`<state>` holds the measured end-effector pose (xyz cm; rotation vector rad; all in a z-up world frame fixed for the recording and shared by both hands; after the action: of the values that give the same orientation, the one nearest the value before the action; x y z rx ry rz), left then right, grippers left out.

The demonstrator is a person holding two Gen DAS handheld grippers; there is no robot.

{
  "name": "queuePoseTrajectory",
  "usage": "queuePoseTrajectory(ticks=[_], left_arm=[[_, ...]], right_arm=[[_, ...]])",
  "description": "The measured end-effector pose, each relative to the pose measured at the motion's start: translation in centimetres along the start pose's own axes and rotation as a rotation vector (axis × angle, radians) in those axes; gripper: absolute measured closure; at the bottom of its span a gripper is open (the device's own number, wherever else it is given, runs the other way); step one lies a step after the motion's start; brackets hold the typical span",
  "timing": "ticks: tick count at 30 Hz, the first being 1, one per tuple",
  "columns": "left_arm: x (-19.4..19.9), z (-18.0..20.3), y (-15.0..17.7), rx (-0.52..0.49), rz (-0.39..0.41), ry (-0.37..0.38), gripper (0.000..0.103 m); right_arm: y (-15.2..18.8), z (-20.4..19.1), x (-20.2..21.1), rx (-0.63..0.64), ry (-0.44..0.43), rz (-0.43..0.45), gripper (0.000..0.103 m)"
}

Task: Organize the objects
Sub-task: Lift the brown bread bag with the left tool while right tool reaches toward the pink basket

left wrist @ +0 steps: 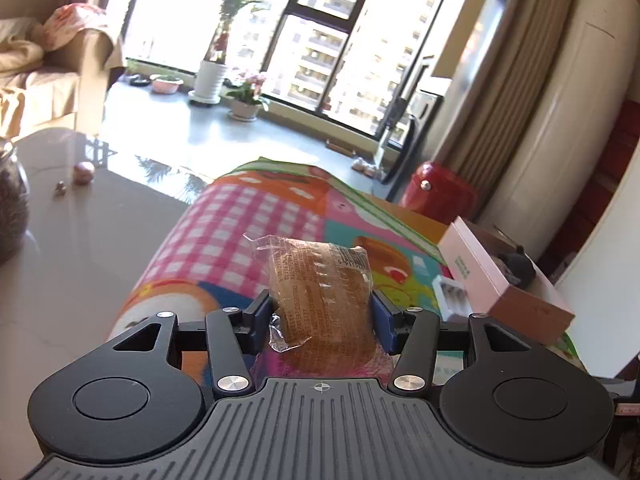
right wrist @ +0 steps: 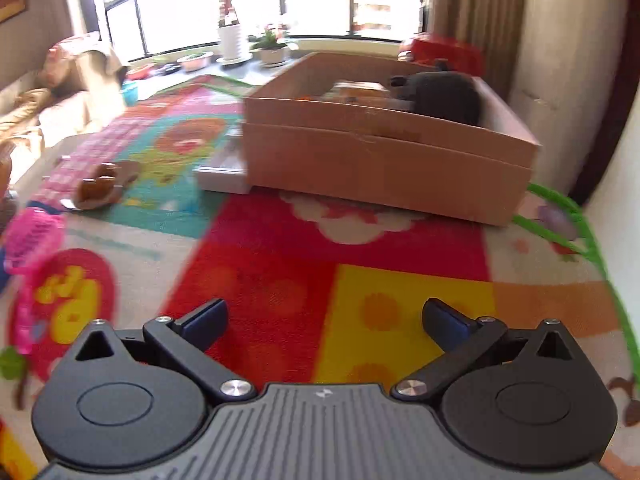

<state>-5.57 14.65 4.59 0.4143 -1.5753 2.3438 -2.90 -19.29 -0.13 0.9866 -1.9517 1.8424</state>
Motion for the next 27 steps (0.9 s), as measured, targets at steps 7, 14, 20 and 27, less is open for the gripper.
queuePoseTrajectory(ticks=[7,14,20,27], left_arm=[[2.0,-4.1,-0.8,0.093,0.051,-0.024,0.047],[2.3,-4.2,-0.1,0.07,0.057,-0.008,0.047],[2.6,-4.5,0.6,0.048,0.053,-0.017,0.047],[2.7,-4.9,0.8,0.086,0.045,-0.02,0.047]], right_arm=[[-0.5,-11.7,0.0,0.201,-0.254,0.015,0.0],[-1.3,-20.8,-3.4,0.341,-0.308,-0.002,0.001],[-1.6,-22.8,-6.3,0.361,-0.24,-0.05,0.022],[-1.9,-21.4,-2.3,0.383,-0.247,0.037,0.023]])
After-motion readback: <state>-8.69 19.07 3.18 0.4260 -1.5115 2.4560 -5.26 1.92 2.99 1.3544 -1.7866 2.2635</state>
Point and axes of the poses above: each gripper's, at about its wrist camera, not at the fingertips, and x roughly against the way its jaws point, z to its right, y to its underside, the point moved 2 cm from there along -x, roughly the way its jaws point, and after that the axes turned 8 degrees about z, right-handed, at the moved point
